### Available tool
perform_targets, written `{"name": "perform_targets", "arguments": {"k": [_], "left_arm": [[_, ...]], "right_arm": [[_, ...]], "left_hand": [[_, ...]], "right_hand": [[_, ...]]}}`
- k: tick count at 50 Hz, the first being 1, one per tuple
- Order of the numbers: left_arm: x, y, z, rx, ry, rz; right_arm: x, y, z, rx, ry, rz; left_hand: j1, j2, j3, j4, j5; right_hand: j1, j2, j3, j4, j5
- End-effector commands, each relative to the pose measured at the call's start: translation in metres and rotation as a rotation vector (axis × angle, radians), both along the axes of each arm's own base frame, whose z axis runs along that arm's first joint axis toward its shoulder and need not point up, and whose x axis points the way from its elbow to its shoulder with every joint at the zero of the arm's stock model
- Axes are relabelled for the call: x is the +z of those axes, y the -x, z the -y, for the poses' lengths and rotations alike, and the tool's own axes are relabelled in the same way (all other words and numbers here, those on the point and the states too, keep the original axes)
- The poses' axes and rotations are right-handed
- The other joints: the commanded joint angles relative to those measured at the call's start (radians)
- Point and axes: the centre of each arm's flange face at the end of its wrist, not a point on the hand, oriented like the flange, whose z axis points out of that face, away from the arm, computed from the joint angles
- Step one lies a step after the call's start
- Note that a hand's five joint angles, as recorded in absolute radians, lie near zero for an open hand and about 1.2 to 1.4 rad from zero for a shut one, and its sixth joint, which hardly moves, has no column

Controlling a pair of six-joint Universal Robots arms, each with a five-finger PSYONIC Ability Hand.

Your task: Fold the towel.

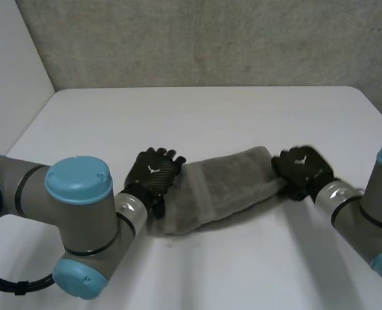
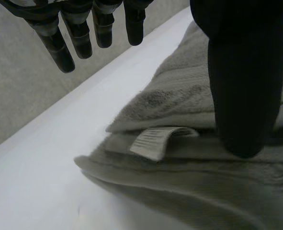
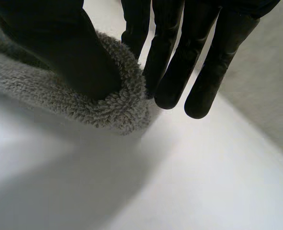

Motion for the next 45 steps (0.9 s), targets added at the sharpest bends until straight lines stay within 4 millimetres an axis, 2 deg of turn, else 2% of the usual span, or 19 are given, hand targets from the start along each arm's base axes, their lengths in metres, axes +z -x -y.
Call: {"name": "perform_targets", "arguments": {"k": [1, 3, 5, 6, 8, 9, 11, 14, 16, 19, 23, 24, 25, 26, 27, 30, 32, 35, 45], "left_arm": [[0.038, 0.004, -0.011, -0.021, 0.073, -0.068], [0.048, 0.004, -0.013, -0.023, 0.098, -0.086], [0.072, -0.002, -0.011, 0.013, 0.154, -0.118], [0.072, -0.003, -0.011, 0.013, 0.155, -0.118], [0.085, -0.015, -0.002, 0.102, 0.189, -0.129], [0.085, -0.015, -0.002, 0.103, 0.189, -0.129], [0.090, -0.023, 0.004, 0.154, 0.206, -0.128], [0.102, -0.041, 0.012, 0.226, 0.235, -0.140], [0.109, -0.056, 0.021, 0.272, 0.251, -0.150], [0.111, -0.059, 0.022, 0.271, 0.253, -0.155], [0.111, -0.057, 0.021, 0.249, 0.250, -0.160], [0.111, -0.056, 0.020, 0.235, 0.248, -0.166], [0.111, -0.056, 0.020, 0.235, 0.248, -0.166], [0.112, -0.054, 0.020, 0.226, 0.249, -0.178], [0.112, -0.051, 0.020, 0.218, 0.244, -0.192], [0.113, -0.047, 0.019, 0.210, 0.239, -0.211], [0.112, -0.037, 0.018, 0.188, 0.214, -0.251], [0.107, -0.017, 0.010, 0.137, 0.177, -0.294], [0.079, 0.011, -0.003, 0.087, 0.007, -0.375]], "right_arm": [[0.042, -0.004, 0.005, 0.005, 0.205, -0.062], [0.047, -0.009, 0.004, 0.020, 0.240, -0.091], [0.055, -0.044, -0.020, 0.143, 0.295, -0.107], [0.055, -0.044, -0.020, 0.143, 0.295, -0.108], [0.051, -0.082, -0.054, 0.291, 0.308, -0.102], [0.051, -0.082, -0.054, 0.292, 0.308, -0.102], [0.036, -0.107, -0.082, 0.410, 0.293, -0.119], [0.026, -0.115, -0.096, 0.466, 0.287, -0.142], [0.000, -0.126, -0.126, 0.608, 0.269, -0.200], [-0.025, -0.126, -0.150, 0.739, 0.254, -0.268], [-0.034, -0.121, -0.160, 0.807, 0.261, -0.299], [-0.032, -0.120, -0.162, 0.818, 0.272, -0.301], [-0.032, -0.120, -0.162, 0.818, 0.272, -0.301], [-0.026, -0.120, -0.160, 0.808, 0.287, -0.287], [-0.018, -0.119, -0.156, 0.784, 0.306, -0.272], [-0.008, -0.115, -0.145, 0.739, 0.314, -0.249], [0.013, -0.097, -0.109, 0.585, 0.282, -0.167], [0.035, -0.081, -0.085, 0.455, 0.211, -0.021], [0.051, -0.036, -0.030, 0.168, -0.070, 0.324]], "left_hand": [[0.001, 0.009, 0.008, 0.007, -0.028], [0.001, 0.009, 0.008, 0.007, -0.028], [0.001, 0.009, 0.008, 0.007, -0.028], [0.001, 0.009, 0.008, 0.007, -0.028], [0.001, 0.009, 0.008, 0.007, -0.028], [0.001, 0.009, 0.008, 0.007, -0.028], [0.001, 0.009, 0.008, 0.007, -0.028], [0.001, 0.009, 0.008, 0.007, -0.028], [0.001, 0.009, 0.008, 0.007, -0.028], [0.001, 0.009, 0.008, 0.007, -0.028], [0.001, 0.009, 0.008, 0.007, -0.028], [0.001, 0.009, 0.008, 0.007, -0.028], [0.001, 0.009, 0.008, 0.007, -0.028], [0.001, 0.009, 0.008, 0.007, -0.028], [0.001, 0.009, 0.008, 0.007, -0.028], [0.001, 0.009, 0.008, 0.007, -0.028], [0.002, 0.010, 0.008, 0.007, -0.027], [0.005, 0.013, 0.011, 0.010, -0.024], [0.017, 0.025, 0.023, 0.022, -0.012]], "right_hand": [[0.482, 0.242, 0.213, 0.205, 0.255], [0.482, 0.242, 0.213, 0.205, 0.255], [0.482, 0.242, 0.213, 0.205, 0.255], [0.482, 0.242, 0.213, 0.205, 0.255], [0.482, 0.242, 0.213, 0.205, 0.255], [0.482, 0.242, 0.213, 0.205, 0.255], [0.482, 0.242, 0.213, 0.205, 0.255], [0.482, 0.242, 0.213, 0.205, 0.255], [0.482, 0.242, 0.213, 0.205, 0.255], [0.482, 0.242, 0.213, 0.205, 0.255], [0.482, 0.242, 0.213, 0.205, 0.255], [0.149, -0.091, -0.120, -0.128, -0.079], [0.145, -0.095, -0.123, -0.132, -0.082], [-0.308, -0.548, -0.577, -0.585, -0.535], [-0.560, -0.800, -0.828, -0.837, -0.787], [-0.618, -0.858, -0.887, -0.895, -0.845], [-0.740, -0.980, -1.008, -1.017, -0.967], [-0.740, -0.980, -1.008, -1.017, -0.967], [-0.740, -0.980, -1.008, -1.017, -0.967]]}}
